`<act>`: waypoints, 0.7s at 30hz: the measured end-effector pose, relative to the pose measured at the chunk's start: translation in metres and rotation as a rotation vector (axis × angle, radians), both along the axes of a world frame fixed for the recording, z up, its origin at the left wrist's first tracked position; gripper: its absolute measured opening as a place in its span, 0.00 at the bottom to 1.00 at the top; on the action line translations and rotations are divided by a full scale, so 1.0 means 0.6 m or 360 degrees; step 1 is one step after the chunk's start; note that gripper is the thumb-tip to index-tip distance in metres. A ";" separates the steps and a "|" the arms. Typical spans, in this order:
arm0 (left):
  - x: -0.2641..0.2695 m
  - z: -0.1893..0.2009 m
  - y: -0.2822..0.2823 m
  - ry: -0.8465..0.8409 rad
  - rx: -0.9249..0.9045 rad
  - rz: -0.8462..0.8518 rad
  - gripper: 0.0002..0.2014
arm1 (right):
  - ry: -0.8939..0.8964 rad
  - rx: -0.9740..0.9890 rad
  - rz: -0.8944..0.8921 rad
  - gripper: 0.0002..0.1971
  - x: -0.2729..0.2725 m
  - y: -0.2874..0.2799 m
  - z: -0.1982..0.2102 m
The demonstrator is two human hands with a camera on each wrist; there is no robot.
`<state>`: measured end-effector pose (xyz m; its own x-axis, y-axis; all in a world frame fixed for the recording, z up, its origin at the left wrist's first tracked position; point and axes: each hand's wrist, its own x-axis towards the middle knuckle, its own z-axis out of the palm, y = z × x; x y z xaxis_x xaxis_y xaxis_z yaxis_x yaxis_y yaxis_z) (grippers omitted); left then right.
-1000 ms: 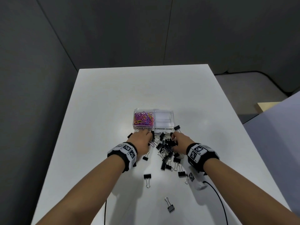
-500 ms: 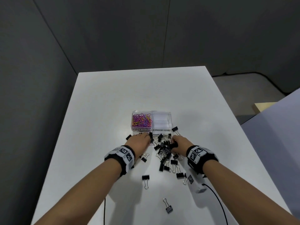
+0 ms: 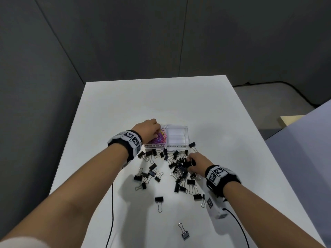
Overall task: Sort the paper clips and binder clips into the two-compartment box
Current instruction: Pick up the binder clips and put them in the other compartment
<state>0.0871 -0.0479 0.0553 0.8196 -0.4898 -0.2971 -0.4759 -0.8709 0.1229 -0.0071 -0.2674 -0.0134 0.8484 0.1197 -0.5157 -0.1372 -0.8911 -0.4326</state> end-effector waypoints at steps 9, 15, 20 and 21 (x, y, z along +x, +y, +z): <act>-0.036 -0.003 0.027 -0.0257 -0.0220 -0.0054 0.15 | -0.0042 -0.0038 0.0073 0.11 0.002 -0.002 0.012; -0.112 -0.063 0.080 -0.0055 -0.0088 0.0371 0.15 | -0.0086 -0.0044 -0.0007 0.09 -0.012 -0.011 0.018; -0.120 -0.105 0.058 0.0194 -0.0199 0.0774 0.27 | -0.0098 -0.0015 -0.0017 0.11 -0.016 -0.006 0.017; -0.117 -0.110 0.049 0.0209 -0.0232 0.0849 0.27 | -0.0096 -0.0021 -0.0018 0.11 -0.017 -0.004 0.017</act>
<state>0.0168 -0.0186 -0.0105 0.9255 -0.0617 -0.3736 0.0528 -0.9560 0.2885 -0.0170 -0.2700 -0.0035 0.8793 0.1033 -0.4649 -0.1215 -0.8952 -0.4288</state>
